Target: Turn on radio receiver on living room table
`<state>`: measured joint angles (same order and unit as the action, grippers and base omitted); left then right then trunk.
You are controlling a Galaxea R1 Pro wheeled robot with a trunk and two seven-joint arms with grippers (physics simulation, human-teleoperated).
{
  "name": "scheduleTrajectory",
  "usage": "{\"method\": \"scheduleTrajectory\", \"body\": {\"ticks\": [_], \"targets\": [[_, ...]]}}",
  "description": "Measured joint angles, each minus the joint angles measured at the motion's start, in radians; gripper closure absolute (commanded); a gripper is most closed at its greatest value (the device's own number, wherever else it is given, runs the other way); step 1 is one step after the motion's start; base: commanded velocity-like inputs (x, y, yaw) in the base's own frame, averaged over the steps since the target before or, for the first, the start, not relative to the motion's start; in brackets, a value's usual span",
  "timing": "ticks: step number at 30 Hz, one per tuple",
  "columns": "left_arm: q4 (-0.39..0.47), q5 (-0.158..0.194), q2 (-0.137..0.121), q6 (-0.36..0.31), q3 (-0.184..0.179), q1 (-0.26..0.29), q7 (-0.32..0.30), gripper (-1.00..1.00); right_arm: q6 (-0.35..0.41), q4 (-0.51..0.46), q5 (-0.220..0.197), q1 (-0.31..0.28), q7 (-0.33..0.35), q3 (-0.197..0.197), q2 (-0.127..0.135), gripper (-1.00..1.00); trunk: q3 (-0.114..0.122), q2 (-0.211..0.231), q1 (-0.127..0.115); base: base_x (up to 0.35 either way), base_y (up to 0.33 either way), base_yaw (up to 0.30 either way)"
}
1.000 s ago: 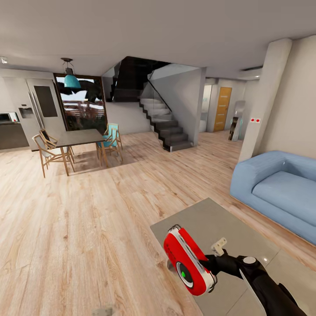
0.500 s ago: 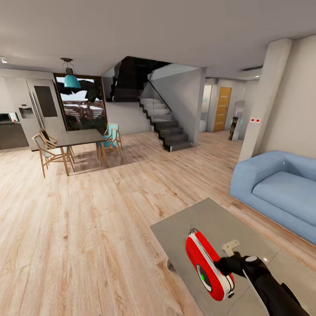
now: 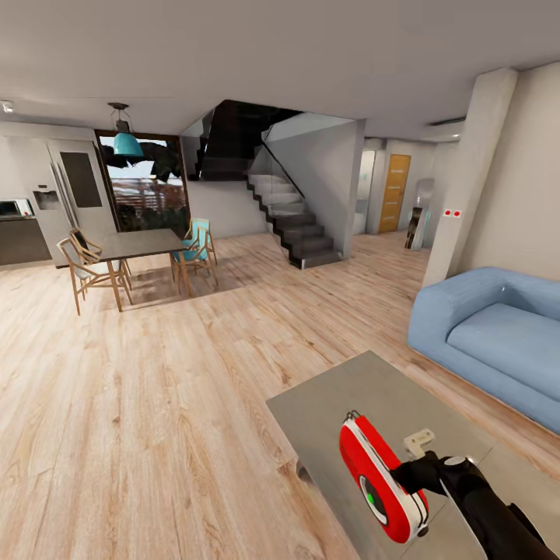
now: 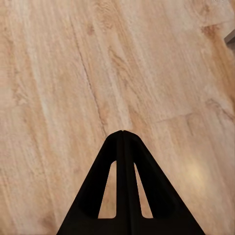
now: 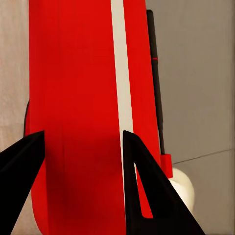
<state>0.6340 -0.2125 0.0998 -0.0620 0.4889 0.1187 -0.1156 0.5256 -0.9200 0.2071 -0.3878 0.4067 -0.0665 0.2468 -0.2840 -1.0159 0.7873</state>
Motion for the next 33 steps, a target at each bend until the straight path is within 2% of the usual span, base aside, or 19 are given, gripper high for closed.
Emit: {"method": "scheduleTrajectory", "body": {"ticks": [11,15,18,19,33], "targets": [[0.000,-0.001,-0.002,-0.003,0.000,0.000,0.001,1.00,0.000,0.001,-0.002,0.000,0.002,-0.001,0.003,1.00,0.000,0.000,0.000,0.226,-0.125,0.000],[0.000,-0.001,-0.002,-0.003,0.000,0.000,0.001,1.00,0.001,0.001,-0.005,0.000,0.005,-0.001,0.003,1.00,0.000,0.000,0.000,0.035,-0.017,0.000],[-0.001,0.000,-0.002,-0.001,0.001,0.000,0.000,1.00,0.003,0.002,-0.014,0.000,0.057,-0.002,0.003,1.00,0.000,0.000,0.000,0.004,-0.002,0.000],[0.000,0.000,-0.002,0.000,0.002,0.000,0.000,1.00,0.000,0.003,-0.005,0.000,0.067,-0.001,0.003,1.00,0.000,0.000,0.000,0.001,-0.001,0.000],[0.000,0.008,-0.002,-0.006,0.003,0.000,-0.007,1.00,-0.001,0.003,-0.002,0.000,0.077,-0.002,0.002,1.00,0.000,0.000,0.000,0.000,0.000,0.000]]}}
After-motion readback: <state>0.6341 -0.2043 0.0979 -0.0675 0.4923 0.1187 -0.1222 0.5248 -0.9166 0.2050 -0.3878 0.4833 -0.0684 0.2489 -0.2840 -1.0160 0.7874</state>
